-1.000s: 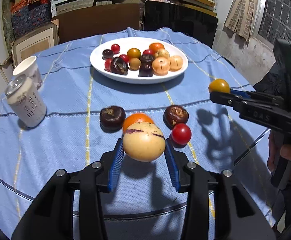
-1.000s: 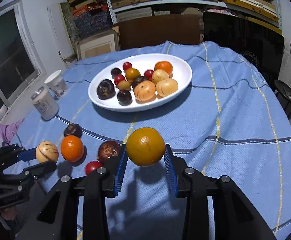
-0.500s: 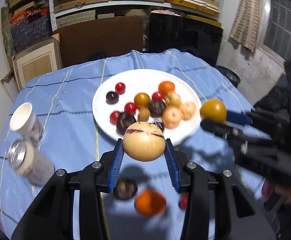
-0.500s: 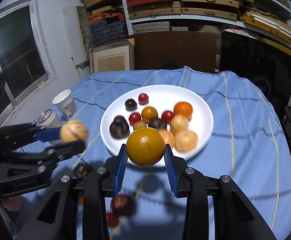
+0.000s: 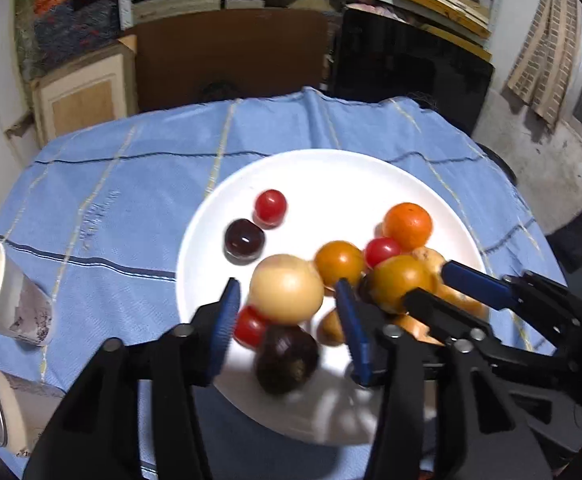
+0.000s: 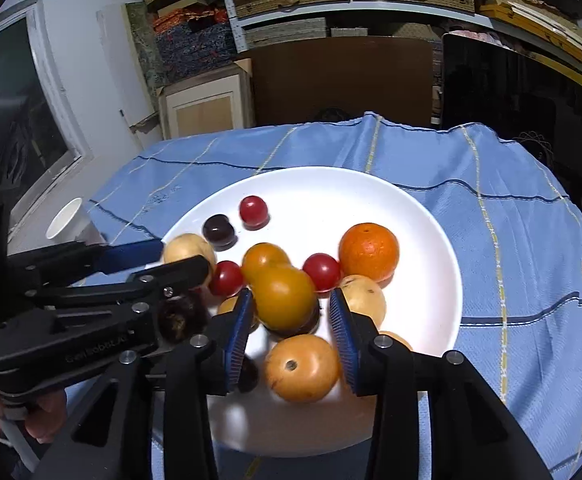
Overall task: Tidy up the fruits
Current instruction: 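Carry both fruits onto the white plate and open both tools, then withdraw both tools from the plate back over the remaining fruits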
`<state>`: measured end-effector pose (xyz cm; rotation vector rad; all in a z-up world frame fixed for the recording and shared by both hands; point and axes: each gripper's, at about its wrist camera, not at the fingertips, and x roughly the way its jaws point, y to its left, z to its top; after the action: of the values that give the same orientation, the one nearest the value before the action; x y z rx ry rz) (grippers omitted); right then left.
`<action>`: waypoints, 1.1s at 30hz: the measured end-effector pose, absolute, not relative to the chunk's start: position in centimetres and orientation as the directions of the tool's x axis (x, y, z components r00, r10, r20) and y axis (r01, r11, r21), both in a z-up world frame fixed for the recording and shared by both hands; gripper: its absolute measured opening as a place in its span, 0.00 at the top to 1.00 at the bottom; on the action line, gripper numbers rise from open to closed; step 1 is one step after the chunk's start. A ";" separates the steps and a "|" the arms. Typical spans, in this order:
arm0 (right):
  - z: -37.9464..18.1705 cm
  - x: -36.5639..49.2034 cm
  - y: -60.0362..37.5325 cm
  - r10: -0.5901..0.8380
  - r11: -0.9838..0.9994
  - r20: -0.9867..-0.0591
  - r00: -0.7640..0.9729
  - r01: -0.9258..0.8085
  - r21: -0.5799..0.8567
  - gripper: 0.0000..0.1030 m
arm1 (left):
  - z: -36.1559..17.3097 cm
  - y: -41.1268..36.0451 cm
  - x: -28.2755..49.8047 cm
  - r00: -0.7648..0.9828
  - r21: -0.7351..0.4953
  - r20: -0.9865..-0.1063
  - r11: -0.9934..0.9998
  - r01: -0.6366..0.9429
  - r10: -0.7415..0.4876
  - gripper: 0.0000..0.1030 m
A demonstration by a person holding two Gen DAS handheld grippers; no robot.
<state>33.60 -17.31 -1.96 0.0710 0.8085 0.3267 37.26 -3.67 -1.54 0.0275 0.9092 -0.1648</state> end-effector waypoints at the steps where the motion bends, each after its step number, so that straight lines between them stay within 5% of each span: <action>1: -1.9 33.4 -17.6 0.313 0.948 -0.694 0.648 -0.253 0.192 0.57 | -1.5 -3.5 37.1 0.608 -0.045 -0.784 0.989 0.144 -0.124 0.38; 5: -1.3 31.7 -19.0 0.315 0.949 -0.669 0.673 -0.234 0.212 0.35 | -0.6 -2.8 35.7 0.620 -0.063 -0.773 0.989 0.137 -0.135 0.18; 11: -0.6 26.5 -19.9 0.333 0.943 -0.654 0.679 -0.247 0.224 0.28 | 0.8 -3.2 31.3 0.632 -0.033 -0.762 0.984 0.177 -0.140 0.16; 33: -4.7 14.4 -17.3 0.349 0.935 -0.717 0.603 -0.280 0.220 0.27 | -2.4 1.1 16.2 0.611 -0.092 -0.780 0.991 0.101 -0.134 0.14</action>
<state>14.37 -17.27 -4.68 0.0885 0.8487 0.3646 16.19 1.10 -2.41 -0.0399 0.9037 -0.1355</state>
